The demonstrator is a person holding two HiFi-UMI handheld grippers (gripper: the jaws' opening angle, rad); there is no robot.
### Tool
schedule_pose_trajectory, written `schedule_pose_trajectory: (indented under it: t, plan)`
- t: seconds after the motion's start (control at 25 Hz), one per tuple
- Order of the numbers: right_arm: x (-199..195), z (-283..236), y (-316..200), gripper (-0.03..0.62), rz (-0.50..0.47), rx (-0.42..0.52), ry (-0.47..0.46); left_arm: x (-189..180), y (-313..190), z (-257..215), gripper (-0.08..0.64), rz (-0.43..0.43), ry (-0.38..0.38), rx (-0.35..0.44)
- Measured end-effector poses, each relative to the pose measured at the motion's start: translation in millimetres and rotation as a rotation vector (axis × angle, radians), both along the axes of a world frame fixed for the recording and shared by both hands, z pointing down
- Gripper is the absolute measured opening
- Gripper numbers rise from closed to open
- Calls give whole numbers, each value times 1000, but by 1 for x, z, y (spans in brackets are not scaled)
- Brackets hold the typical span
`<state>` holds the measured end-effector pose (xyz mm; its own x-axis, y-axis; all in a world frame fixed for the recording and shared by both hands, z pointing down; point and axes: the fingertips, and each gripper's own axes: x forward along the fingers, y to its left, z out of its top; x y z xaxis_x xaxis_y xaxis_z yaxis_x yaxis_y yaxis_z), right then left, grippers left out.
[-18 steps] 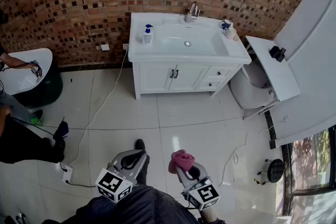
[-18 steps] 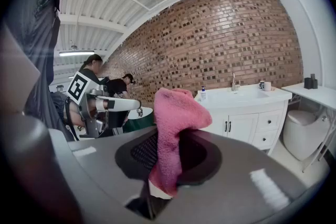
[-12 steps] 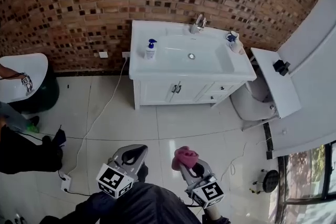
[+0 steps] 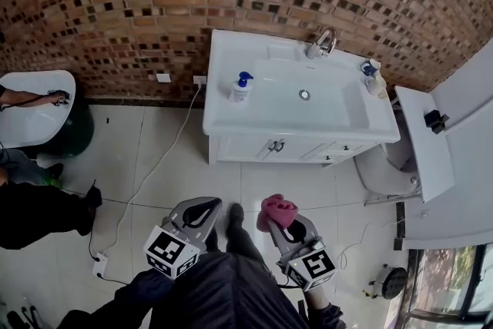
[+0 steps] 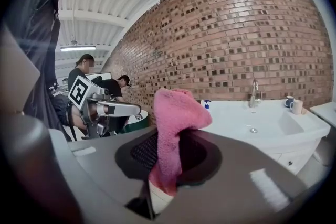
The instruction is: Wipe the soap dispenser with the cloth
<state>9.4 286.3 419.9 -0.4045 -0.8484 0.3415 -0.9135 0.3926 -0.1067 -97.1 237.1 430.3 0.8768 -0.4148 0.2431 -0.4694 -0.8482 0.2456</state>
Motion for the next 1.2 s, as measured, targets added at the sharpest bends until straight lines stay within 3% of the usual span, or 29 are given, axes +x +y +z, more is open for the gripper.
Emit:
schedule_pose_trajectory:
  t: [0.28, 0.56, 0.76, 0.92, 1.08, 1.2]
  plan:
    - [37, 7, -125, 72, -98, 27, 40, 37, -99, 17, 0, -66, -18, -23]
    - [83, 19, -267, 72, -215, 21, 114, 80, -203, 5, 0, -147, -36, -12]
    - [78, 33, -351, 72, -370, 11, 341, 87, -230, 4, 0, -197, -48, -27]
    - [51, 35, -399, 72, -516, -1, 515, 81, -244, 0, 0, -237, -39, -24]
    - [26, 62, -417, 72, -648, -111, 654, 73, -254, 0, 0, -247, -25, -30]
    - [24, 77, -422, 72, -673, -189, 705, 72, -262, -6, 0, -224, -18, -13]
